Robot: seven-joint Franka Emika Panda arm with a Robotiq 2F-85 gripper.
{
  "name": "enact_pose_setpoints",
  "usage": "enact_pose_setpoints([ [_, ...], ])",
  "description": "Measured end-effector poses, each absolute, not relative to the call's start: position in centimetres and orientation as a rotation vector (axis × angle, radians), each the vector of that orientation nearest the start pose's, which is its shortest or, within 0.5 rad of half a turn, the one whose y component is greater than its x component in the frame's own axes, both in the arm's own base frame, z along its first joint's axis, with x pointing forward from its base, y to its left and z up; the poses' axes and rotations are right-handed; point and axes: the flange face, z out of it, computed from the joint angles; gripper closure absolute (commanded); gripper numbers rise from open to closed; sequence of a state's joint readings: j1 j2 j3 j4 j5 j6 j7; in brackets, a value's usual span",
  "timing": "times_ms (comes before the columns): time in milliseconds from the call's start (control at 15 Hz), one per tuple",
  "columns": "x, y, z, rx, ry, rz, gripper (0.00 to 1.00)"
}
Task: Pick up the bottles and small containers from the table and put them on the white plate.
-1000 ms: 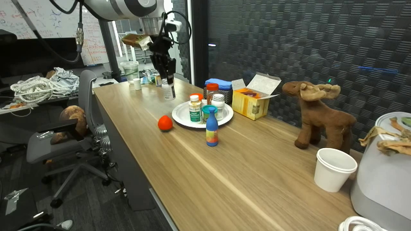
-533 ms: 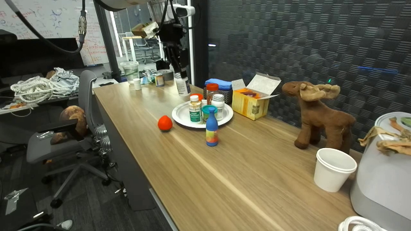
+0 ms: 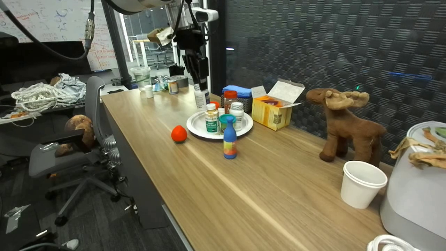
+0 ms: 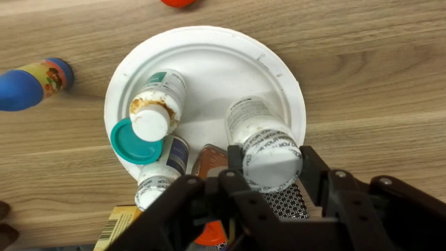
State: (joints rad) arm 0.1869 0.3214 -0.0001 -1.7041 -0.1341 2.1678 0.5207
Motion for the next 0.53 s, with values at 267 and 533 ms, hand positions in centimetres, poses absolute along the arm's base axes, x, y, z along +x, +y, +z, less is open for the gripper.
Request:
enact_pose_setpoints([
  [267,64.8,11.5,41.9,-3.147,0.44,-0.306,0.8],
  [533,65.2,11.0,42.9,-3.095,0.469,-0.426,0.8],
])
